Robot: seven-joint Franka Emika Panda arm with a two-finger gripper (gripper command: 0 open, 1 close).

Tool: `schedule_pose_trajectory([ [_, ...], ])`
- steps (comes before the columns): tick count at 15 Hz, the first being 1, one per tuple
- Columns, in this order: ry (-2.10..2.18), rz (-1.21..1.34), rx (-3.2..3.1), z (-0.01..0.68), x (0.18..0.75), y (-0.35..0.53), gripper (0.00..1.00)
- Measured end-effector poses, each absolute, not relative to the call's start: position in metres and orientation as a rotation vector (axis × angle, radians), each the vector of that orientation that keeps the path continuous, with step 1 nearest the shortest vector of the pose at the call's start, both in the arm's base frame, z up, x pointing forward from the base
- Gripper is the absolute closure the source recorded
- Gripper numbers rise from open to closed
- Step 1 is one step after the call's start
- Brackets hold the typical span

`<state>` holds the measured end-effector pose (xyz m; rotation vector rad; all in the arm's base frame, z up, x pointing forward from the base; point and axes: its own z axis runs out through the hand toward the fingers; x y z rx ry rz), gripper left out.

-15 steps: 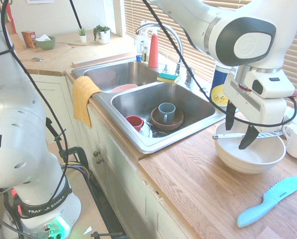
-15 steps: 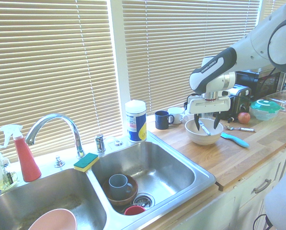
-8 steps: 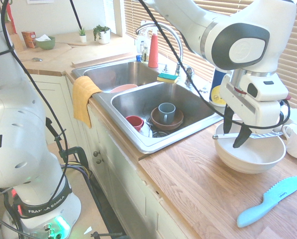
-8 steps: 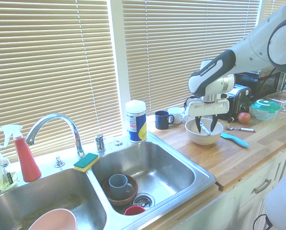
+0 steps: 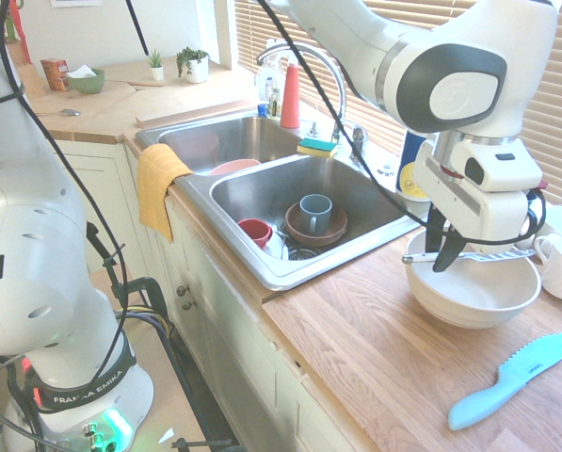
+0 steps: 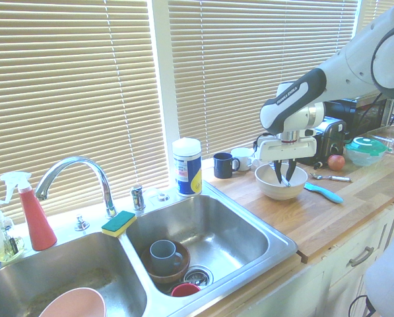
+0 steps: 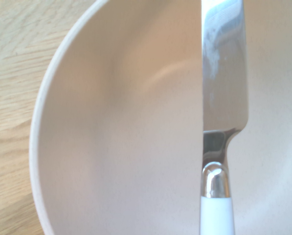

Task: Put the knife into the sink

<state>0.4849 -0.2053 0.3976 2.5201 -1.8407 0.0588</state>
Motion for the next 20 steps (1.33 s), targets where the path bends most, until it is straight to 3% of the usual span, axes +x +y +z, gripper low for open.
schedule_pose_trajectory([
  [10, -1.815, 0.152, 2.569, 0.433, 0.488, -0.188, 1.00],
  [14, -1.680, 0.228, 2.689, 0.483, 0.496, -0.122, 1.00],
  [20, -1.427, 0.203, 2.843, 0.471, 0.512, 0.010, 1.00],
])
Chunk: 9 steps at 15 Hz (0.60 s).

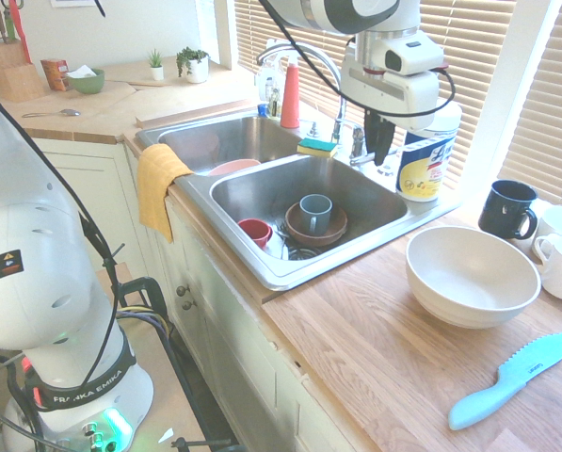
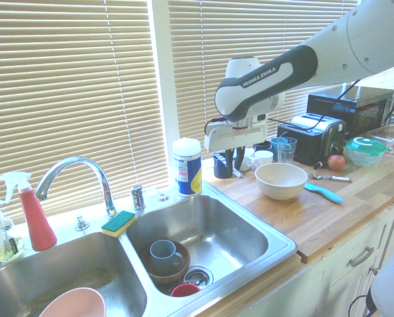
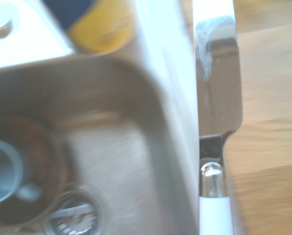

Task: Put the knife into the sink

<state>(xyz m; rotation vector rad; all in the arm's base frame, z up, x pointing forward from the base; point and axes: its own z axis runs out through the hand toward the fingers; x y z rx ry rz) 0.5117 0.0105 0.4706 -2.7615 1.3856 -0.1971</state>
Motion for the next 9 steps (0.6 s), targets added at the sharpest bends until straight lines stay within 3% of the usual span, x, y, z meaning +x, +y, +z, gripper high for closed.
schedule_pose_trajectory([
  [9, 1.317, -0.129, -2.805, 0.328, 0.516, 0.084, 1.00],
])
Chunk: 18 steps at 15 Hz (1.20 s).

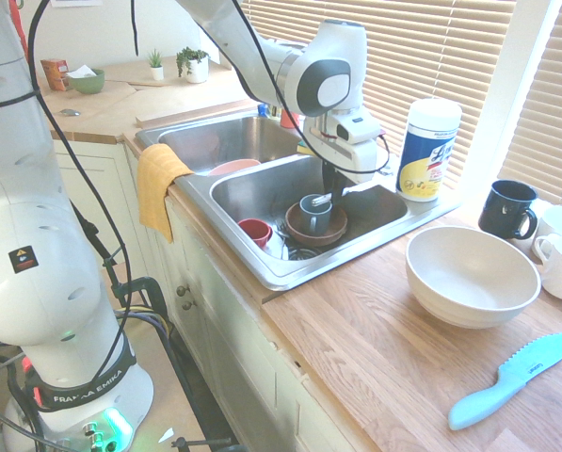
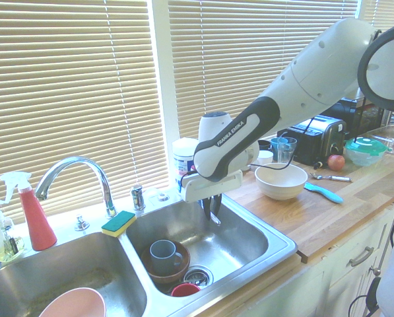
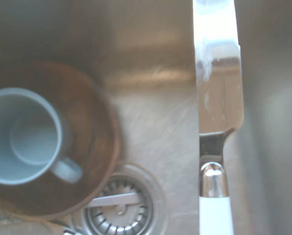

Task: Put the knife into the sink

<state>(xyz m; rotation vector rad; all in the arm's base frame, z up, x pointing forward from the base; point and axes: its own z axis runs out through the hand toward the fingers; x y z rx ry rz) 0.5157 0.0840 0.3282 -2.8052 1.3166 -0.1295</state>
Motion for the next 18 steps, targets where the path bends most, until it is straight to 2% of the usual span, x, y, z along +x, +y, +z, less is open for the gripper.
schedule_pose_trajectory([
  [5, 1.317, -0.103, -2.853, 0.258, 0.505, 0.130, 1.00],
  [10, 1.310, -0.033, -2.875, 0.191, 0.508, 0.136, 1.00],
  [18, 1.300, 0.019, -2.905, 0.149, 0.518, 0.132, 1.00],
])
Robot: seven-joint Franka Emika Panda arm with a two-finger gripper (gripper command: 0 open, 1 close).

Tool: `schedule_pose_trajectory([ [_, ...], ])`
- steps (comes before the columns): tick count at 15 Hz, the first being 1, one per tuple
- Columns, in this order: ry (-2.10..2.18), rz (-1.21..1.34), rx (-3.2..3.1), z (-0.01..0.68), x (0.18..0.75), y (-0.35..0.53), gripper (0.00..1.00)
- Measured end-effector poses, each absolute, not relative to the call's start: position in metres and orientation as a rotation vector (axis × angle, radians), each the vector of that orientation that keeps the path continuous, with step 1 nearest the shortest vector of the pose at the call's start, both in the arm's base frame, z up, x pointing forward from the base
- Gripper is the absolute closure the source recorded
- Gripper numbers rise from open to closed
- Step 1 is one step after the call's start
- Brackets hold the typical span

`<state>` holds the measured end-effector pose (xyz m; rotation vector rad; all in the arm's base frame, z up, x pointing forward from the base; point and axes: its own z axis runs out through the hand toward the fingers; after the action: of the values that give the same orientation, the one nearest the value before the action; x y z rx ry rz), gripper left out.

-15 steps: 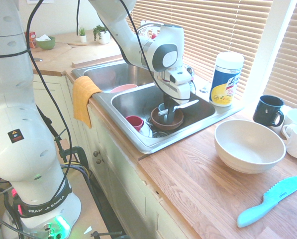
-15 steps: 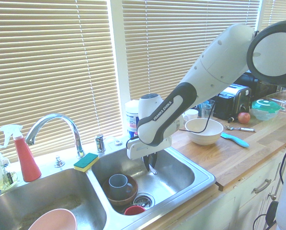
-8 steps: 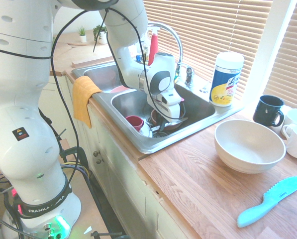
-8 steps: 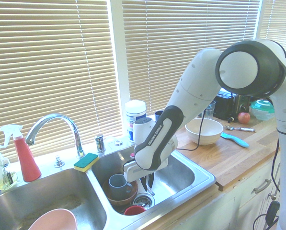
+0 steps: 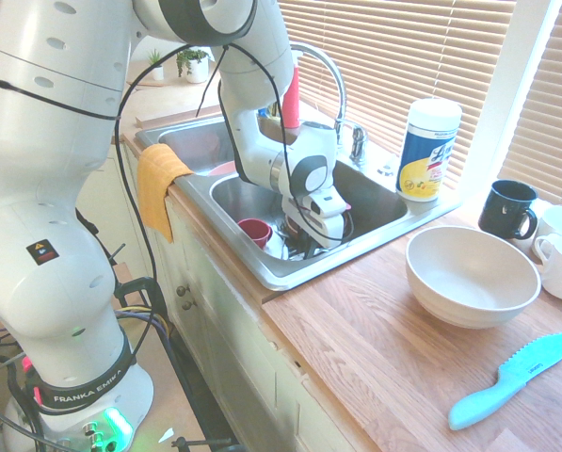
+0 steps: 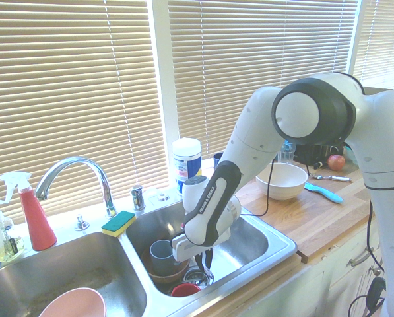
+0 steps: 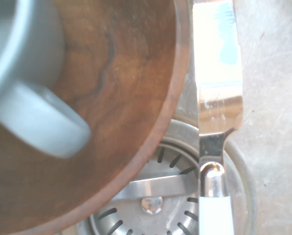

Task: Put the knife into the sink

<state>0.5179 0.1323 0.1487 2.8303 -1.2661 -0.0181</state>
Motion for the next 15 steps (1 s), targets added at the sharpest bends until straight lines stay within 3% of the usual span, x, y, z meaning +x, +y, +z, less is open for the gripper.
schedule_pose_trajectory([
  [2, -1.255, -0.022, 2.831, 0.143, 0.520, 0.136, 1.00],
  [3, -1.250, -0.023, 2.829, 0.140, 0.520, 0.138, 0.00],
  [15, -1.273, -0.029, 2.806, 0.131, 0.522, 0.135, 0.00],
])
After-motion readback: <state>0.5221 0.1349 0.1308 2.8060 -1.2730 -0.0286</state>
